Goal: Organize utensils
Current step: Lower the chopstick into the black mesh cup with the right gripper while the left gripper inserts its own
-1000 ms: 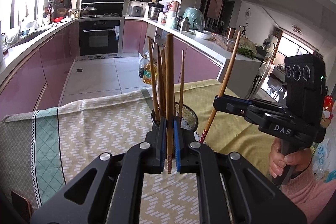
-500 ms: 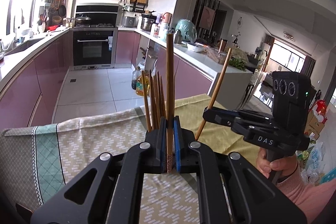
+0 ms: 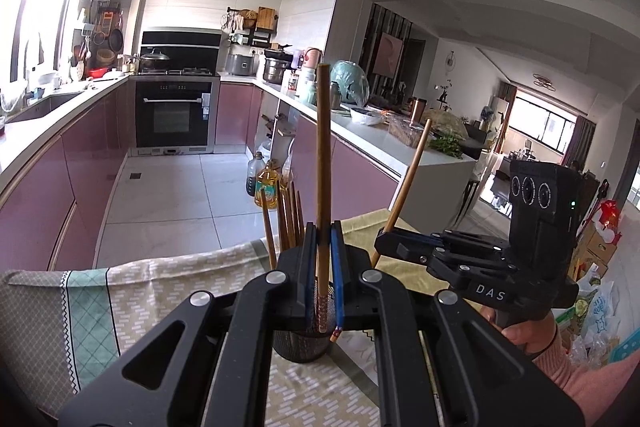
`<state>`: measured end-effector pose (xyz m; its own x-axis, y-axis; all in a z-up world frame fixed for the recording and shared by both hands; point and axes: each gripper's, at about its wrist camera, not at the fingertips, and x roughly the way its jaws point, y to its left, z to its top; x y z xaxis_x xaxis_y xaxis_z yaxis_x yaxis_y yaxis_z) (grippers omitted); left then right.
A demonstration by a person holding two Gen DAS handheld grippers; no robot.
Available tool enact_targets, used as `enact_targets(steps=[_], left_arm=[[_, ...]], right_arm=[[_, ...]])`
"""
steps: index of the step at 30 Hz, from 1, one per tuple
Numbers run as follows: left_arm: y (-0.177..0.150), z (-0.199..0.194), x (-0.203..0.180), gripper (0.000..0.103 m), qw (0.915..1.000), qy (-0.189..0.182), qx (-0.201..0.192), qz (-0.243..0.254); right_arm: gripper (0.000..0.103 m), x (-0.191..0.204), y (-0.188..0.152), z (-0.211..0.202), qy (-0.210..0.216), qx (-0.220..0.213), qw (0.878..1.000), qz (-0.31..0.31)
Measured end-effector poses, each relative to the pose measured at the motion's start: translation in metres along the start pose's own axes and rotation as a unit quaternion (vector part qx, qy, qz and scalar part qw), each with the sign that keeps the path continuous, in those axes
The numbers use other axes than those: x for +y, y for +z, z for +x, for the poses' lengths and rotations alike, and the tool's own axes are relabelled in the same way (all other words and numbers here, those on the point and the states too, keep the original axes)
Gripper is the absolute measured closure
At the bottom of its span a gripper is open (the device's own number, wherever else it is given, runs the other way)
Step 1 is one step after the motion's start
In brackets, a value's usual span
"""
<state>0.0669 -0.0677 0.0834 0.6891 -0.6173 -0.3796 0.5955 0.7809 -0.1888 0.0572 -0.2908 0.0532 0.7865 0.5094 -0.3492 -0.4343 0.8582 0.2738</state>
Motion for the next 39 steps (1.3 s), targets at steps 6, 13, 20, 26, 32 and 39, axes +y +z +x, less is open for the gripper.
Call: enact_targets(steps=[6,13,20,26,32,39], left_arm=[[0.0,0.01,0.0,0.095,1.0,0.006,0.006,-0.001],[0.0,0.026,0.003,0.095,0.9997,0.014,0.022,-0.004],[-0.002,0.041,0.004,0.095,0.999,0.017,0.04,-0.002],[-0.006,0.051,0.003,0.095,0.9983,0.023,0.054,-0.003],[-0.009,0.059,0.004,0.095,0.9976,0.024,0.064,-0.007],[-0.011,0.066,0.008,0.095,0.9969,0.024,0.074,-0.012]], right_arm=[[0.097,-0.002,0.005,0.004,-0.003,-0.004,1.0,0.0],[0.097,-0.008,0.005,0.009,-0.01,-0.004,1.0,0.005],[0.097,-0.013,0.001,0.017,-0.016,0.005,1.0,0.017],[0.097,-0.016,-0.003,0.024,-0.017,0.016,0.999,0.024],[0.097,-0.019,-0.008,0.029,-0.018,0.026,0.999,0.028],[0.097,-0.02,-0.011,0.036,-0.017,0.035,0.999,0.032]])
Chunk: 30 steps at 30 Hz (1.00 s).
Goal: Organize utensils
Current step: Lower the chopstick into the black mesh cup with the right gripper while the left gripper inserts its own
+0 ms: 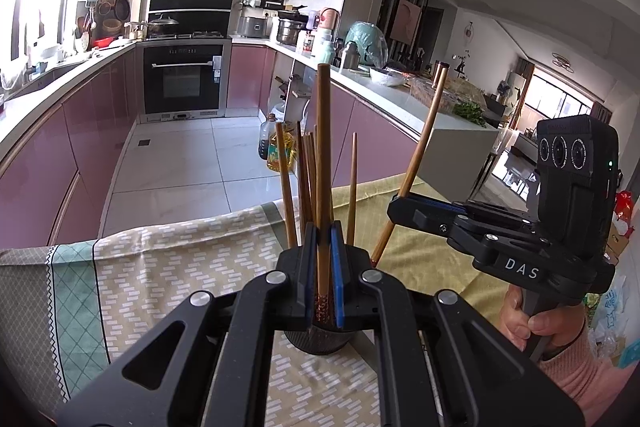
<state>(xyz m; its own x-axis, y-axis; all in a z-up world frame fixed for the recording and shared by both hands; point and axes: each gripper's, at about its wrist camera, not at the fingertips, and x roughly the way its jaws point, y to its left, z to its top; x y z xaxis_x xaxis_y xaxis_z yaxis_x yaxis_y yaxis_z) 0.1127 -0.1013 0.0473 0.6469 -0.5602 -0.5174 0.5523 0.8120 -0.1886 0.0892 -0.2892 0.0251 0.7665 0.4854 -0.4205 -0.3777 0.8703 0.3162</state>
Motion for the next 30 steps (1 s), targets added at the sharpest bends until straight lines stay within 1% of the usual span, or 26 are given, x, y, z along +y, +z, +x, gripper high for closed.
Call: enact_targets(steps=[30], left_arm=[[-0.007,0.017,-0.002,0.095,0.9997,0.008,0.025,0.003]], right_arm=[[0.097,-0.004,-0.013,0.017,0.003,0.027,1.0,0.011]])
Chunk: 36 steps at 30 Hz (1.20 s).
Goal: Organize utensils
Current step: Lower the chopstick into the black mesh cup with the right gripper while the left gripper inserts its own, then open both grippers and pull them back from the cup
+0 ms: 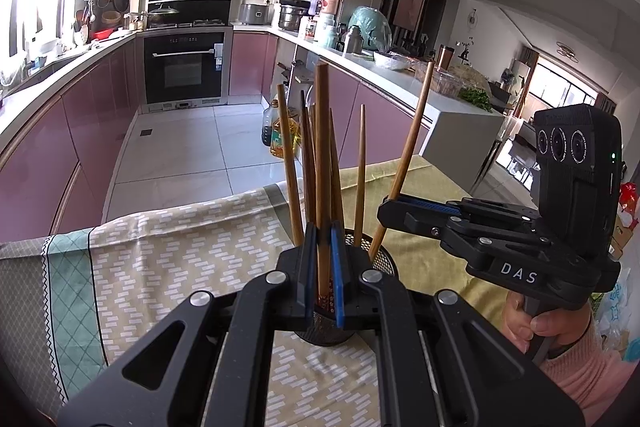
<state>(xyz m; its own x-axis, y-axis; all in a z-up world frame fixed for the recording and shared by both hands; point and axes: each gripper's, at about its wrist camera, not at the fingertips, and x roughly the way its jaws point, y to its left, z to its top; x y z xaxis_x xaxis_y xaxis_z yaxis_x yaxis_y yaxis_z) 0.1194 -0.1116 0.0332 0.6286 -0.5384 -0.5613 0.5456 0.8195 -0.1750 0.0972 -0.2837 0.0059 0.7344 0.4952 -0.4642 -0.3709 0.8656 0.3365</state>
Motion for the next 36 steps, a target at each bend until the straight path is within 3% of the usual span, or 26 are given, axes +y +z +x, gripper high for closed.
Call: enact_targets(steps=[20,36], left_arm=[[-0.004,0.016,0.0,0.095,0.9997,0.009,0.02,0.012],[-0.004,0.052,0.012,0.095,0.9986,0.007,0.051,-0.01]], right_arm=[[0.097,-0.004,-0.008,0.02,0.0,0.028,1.0,0.006],[0.095,-0.012,-0.007,0.032,-0.011,0.039,0.999,0.02]])
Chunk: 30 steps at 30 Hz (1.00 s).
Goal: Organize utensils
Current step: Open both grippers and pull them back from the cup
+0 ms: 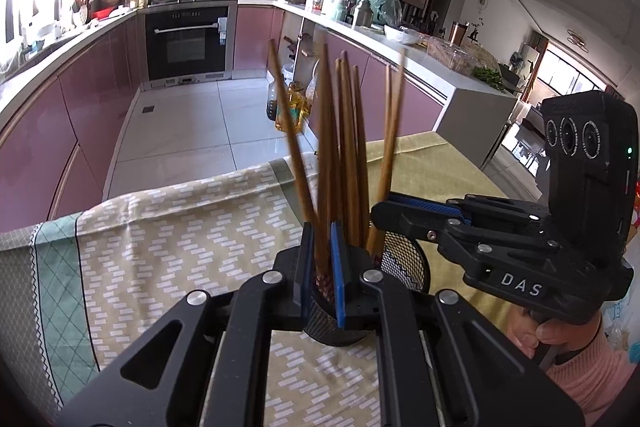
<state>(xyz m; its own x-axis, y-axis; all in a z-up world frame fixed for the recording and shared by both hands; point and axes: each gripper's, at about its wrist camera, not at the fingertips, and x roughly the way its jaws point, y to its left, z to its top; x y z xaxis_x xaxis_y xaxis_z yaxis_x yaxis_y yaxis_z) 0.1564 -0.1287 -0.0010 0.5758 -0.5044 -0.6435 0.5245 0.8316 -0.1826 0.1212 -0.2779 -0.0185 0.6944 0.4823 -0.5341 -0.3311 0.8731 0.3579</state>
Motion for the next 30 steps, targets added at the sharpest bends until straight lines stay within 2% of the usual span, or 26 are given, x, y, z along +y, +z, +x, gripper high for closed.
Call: enact_targets(steps=[8,10,13,15,17,19,20,22,23,24,27,28,30], left_arm=[[-0.007,0.004,0.008,0.093,0.9999,-0.002,-0.001,-0.012],[-0.01,0.003,0.01,0.085,0.9999,0.001,-0.005,-0.015],[-0.015,-0.002,0.011,0.082,0.9997,0.007,-0.013,-0.018],[-0.019,-0.005,0.011,0.08,0.9996,0.011,-0.017,-0.018],[-0.023,-0.01,0.011,0.07,0.9993,0.024,-0.025,-0.016],[-0.027,-0.016,0.011,0.061,0.9987,0.035,-0.035,-0.015],[-0.03,-0.02,0.011,0.059,0.9982,0.042,-0.041,-0.014],[-0.036,-0.026,0.011,0.045,0.9969,0.058,-0.052,-0.014],[-0.037,-0.029,0.012,0.041,0.9964,0.063,-0.055,-0.014],[-0.041,-0.033,0.013,0.035,0.9954,0.074,-0.059,-0.015],[-0.052,-0.047,0.016,0.014,0.9922,0.096,-0.077,-0.021],[-0.056,-0.051,0.017,0.009,0.9912,0.102,-0.082,-0.023],[-0.065,-0.059,0.02,0.006,0.988,0.122,-0.092,-0.024]], right_arm=[[0.094,0.002,-0.002,-0.004,0.001,-0.002,1.0,0.0],[0.084,0.003,-0.004,-0.006,0.001,-0.004,1.0,-0.002],[0.076,0.006,-0.007,-0.008,-0.003,-0.006,1.0,-0.006],[0.075,0.009,-0.009,-0.01,-0.006,-0.007,1.0,-0.01],[0.069,0.011,-0.012,-0.013,-0.01,-0.01,1.0,-0.014],[0.055,0.016,-0.015,-0.018,-0.021,-0.02,0.999,-0.022],[0.053,0.017,-0.017,-0.02,-0.025,-0.023,0.999,-0.025],[0.042,0.021,-0.021,-0.025,-0.034,-0.031,0.998,-0.031],[0.037,0.022,-0.022,-0.026,-0.04,-0.034,0.998,-0.033],[0.028,0.024,-0.025,-0.028,-0.052,-0.04,0.997,-0.038],[0.022,0.029,-0.031,-0.033,-0.075,-0.047,0.995,-0.054],[0.016,0.031,-0.033,-0.033,-0.082,-0.05,0.994,-0.059],[0.006,0.035,-0.039,-0.038,-0.086,-0.063,0.992,-0.064]])
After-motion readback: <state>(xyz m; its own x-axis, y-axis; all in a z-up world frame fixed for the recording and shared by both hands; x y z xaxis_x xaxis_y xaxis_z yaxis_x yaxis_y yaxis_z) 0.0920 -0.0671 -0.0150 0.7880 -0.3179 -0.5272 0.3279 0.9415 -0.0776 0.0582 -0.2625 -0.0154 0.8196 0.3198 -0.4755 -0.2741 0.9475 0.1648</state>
